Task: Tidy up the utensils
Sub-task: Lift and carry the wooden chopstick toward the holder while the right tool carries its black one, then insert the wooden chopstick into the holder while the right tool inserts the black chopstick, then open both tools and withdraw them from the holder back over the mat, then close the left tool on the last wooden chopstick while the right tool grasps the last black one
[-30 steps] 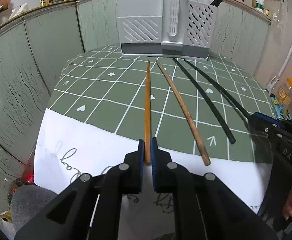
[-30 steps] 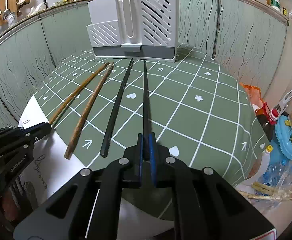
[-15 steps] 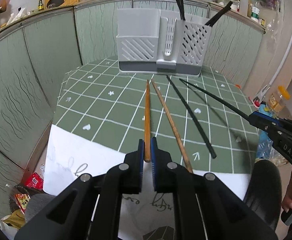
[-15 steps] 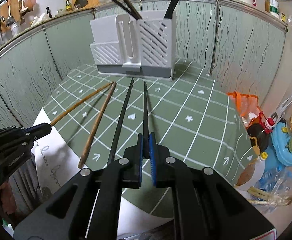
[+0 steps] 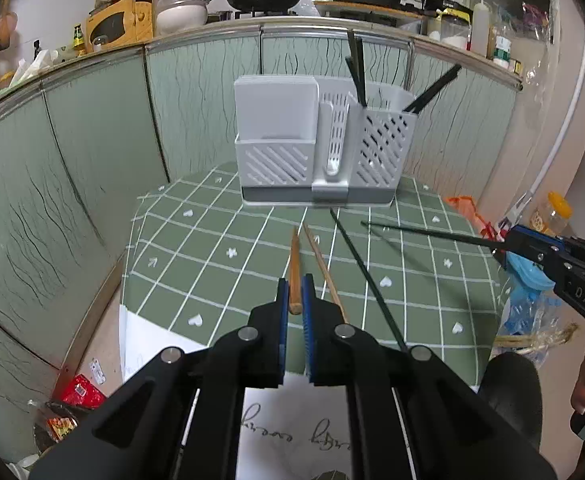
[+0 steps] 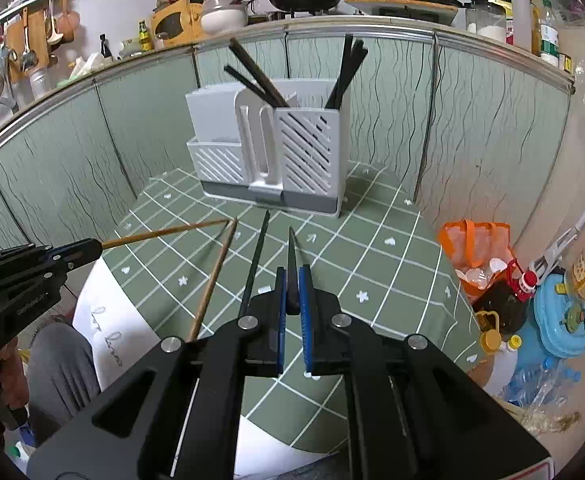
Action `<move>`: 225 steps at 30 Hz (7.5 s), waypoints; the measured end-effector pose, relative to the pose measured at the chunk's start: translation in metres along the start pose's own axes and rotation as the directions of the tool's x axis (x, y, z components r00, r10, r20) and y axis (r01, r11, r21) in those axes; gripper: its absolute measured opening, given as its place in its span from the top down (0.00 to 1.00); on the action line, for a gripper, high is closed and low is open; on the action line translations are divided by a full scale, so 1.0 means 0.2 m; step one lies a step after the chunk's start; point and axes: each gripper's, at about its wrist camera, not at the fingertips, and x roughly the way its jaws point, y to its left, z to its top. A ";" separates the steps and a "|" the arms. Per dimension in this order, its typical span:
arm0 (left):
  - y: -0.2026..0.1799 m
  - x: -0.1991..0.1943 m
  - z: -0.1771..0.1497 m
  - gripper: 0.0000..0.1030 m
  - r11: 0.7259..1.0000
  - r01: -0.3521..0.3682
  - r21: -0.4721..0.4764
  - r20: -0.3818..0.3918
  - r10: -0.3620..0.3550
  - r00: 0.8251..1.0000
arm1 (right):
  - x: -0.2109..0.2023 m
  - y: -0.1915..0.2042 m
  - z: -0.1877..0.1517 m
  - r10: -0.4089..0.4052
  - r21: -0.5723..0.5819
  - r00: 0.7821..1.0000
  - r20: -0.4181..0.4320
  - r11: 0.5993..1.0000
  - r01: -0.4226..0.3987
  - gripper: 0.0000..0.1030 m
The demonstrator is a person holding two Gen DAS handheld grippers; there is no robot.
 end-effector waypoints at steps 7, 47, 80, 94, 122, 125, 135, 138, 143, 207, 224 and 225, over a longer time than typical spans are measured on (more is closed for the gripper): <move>0.00 -0.04 0.10 0.92 1.000 0.026 0.003 0.018 -0.026 1.000 | -0.06 0.00 0.09 -0.001 0.000 1.000 0.032 1.000 0.001 0.94; -0.01 -0.22 0.54 0.92 0.996 0.061 0.063 0.071 -0.065 0.995 | -0.26 -0.03 0.52 0.004 -0.023 0.994 0.111 1.000 -0.002 0.94; -0.21 -0.37 1.04 0.92 0.979 0.149 0.137 0.171 -0.171 0.970 | -0.40 -0.10 1.06 -0.008 -0.045 0.978 0.210 0.999 0.018 0.94; -0.24 -0.31 1.18 0.93 0.977 0.170 0.131 0.180 -0.193 0.965 | -0.38 -0.12 1.26 0.025 -0.037 0.966 0.258 0.999 -0.016 0.94; -0.34 0.26 1.20 0.92 0.971 0.185 0.154 0.076 -0.198 0.977 | 0.25 -0.26 1.33 0.022 -0.027 0.975 0.220 0.999 -0.016 0.94; -0.36 0.29 1.19 0.92 0.969 0.191 0.158 0.065 -0.203 0.977 | 0.28 -0.27 1.29 0.021 -0.021 0.978 0.207 1.000 -0.017 0.94; -0.39 0.35 1.14 0.89 0.965 0.195 0.174 0.043 -0.205 0.978 | 0.33 -0.26 1.21 0.011 -0.037 0.986 0.164 0.999 -0.005 0.94; -0.37 0.33 1.13 0.47 0.964 0.198 0.180 0.054 -0.211 0.976 | 0.30 -0.28 1.20 0.001 -0.026 0.986 0.165 1.000 0.003 0.72; -0.28 0.24 1.12 0.05 0.972 0.170 0.164 0.138 -0.193 0.971 | 0.24 -0.32 1.19 0.007 0.005 0.982 0.189 1.000 -0.008 0.32; -0.01 0.19 -0.24 0.04 0.988 0.096 0.120 -0.032 -0.093 0.995 | 0.28 0.04 -0.29 0.026 -0.140 0.996 -0.082 0.989 -0.038 0.11; 0.11 0.22 -0.34 0.04 0.993 0.099 0.062 -0.076 -0.095 0.993 | 0.41 0.25 -0.49 0.018 -0.105 0.995 -0.101 0.994 -0.029 0.51; 0.12 0.22 -0.34 0.04 0.993 0.102 0.059 -0.078 -0.097 0.992 | 0.41 0.26 -0.49 0.014 -0.095 0.995 -0.094 0.995 -0.023 0.52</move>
